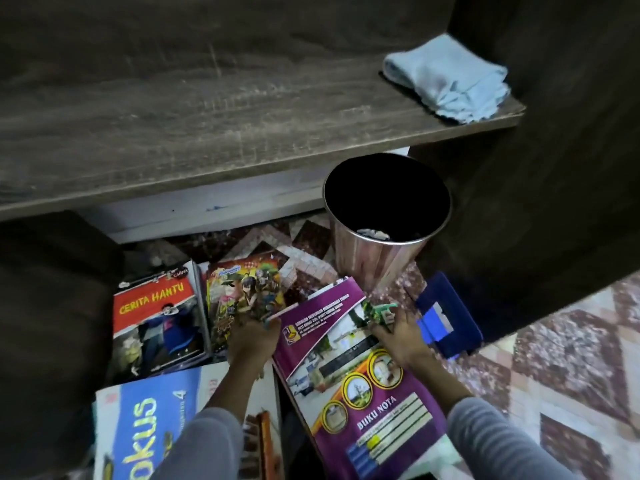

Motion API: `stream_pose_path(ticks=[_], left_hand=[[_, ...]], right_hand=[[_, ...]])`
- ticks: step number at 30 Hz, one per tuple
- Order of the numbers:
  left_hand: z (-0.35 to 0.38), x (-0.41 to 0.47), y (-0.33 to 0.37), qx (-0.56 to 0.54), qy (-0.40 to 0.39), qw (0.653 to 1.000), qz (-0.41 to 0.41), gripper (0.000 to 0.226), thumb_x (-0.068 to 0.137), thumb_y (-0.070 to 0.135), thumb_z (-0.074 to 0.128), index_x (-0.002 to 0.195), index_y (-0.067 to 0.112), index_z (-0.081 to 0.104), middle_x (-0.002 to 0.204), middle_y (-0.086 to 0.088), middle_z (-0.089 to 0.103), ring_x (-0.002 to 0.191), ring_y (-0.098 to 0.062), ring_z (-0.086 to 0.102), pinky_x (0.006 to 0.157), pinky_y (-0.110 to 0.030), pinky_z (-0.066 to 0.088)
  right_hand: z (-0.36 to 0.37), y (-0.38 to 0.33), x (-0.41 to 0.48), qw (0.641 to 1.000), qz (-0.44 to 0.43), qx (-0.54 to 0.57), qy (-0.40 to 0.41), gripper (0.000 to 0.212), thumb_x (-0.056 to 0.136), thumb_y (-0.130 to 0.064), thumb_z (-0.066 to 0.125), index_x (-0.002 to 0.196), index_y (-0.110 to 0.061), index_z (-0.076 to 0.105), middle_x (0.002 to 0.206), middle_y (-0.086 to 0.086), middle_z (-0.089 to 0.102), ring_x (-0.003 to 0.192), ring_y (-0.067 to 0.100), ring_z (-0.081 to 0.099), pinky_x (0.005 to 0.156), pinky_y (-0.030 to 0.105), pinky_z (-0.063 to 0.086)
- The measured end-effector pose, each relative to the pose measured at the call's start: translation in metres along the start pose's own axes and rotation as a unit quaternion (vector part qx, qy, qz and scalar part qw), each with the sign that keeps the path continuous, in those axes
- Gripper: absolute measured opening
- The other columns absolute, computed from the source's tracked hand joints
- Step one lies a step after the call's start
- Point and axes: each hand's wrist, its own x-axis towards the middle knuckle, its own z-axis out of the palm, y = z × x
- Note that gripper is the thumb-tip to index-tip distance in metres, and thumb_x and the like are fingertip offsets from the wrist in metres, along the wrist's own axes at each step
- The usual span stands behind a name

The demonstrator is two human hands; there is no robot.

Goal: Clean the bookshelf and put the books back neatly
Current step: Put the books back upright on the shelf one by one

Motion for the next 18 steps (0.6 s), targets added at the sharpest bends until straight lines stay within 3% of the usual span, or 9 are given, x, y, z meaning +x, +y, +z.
stream_pose_path(ticks=[4,7,11,15,18], left_hand=[[0.008,0.007,-0.006,-0.039,-0.033,0.998,-0.031,0.073,0.082,0.074,0.04,0.094,0.006,0.064,0.089,-0.013,0.067,0.084,-0.03,0.065,0.08,-0.037,0.052],[0.012,0.003,-0.001,-0.143,-0.036,0.988,-0.042,0.061,0.076,0.07,0.055,0.074,0.01,0.061,0.083,-0.012,0.067,0.08,-0.029,0.065,0.079,-0.038,0.052],[0.016,-0.011,-0.003,-0.229,0.002,0.973,-0.012,0.055,0.064,0.052,0.08,0.09,0.006,0.065,0.087,-0.014,0.07,0.075,-0.028,0.067,0.073,-0.045,0.057],[0.021,-0.026,0.004,-0.334,0.044,0.942,0.006,0.056,0.07,0.028,0.082,0.114,0.004,0.055,0.103,-0.013,0.065,0.082,-0.027,0.062,0.071,-0.033,0.052],[0.018,-0.029,0.01,-0.485,-0.005,0.873,-0.055,0.04,0.073,0.018,0.08,0.105,0.009,0.06,0.104,-0.012,0.066,0.088,-0.029,0.065,0.079,-0.042,0.055]], right_hand=[[0.018,0.009,0.017,0.998,0.022,0.05,-0.023,0.068,0.083,-0.055,0.06,0.128,-0.006,0.047,0.128,0.015,0.052,0.118,0.034,0.049,0.096,0.039,0.044],[0.025,0.005,0.025,0.998,0.019,0.061,-0.026,0.063,0.078,-0.058,0.064,0.116,-0.009,0.055,0.121,0.015,0.054,0.113,0.034,0.05,0.091,0.039,0.046],[0.034,0.008,0.035,0.994,0.05,0.094,-0.038,0.086,0.049,-0.077,0.061,0.11,-0.016,0.058,0.118,0.014,0.059,0.108,0.033,0.057,0.086,0.042,0.051],[0.022,0.004,0.033,0.986,0.06,0.148,-0.044,0.052,0.066,-0.053,0.077,0.091,-0.011,0.06,0.099,0.012,0.065,0.085,0.026,0.062,0.069,0.034,0.05],[0.014,0.001,0.028,0.969,0.042,0.239,-0.049,0.035,0.068,-0.039,0.082,0.084,-0.018,0.058,0.097,0.008,0.068,0.088,0.025,0.064,0.083,0.041,0.053]])
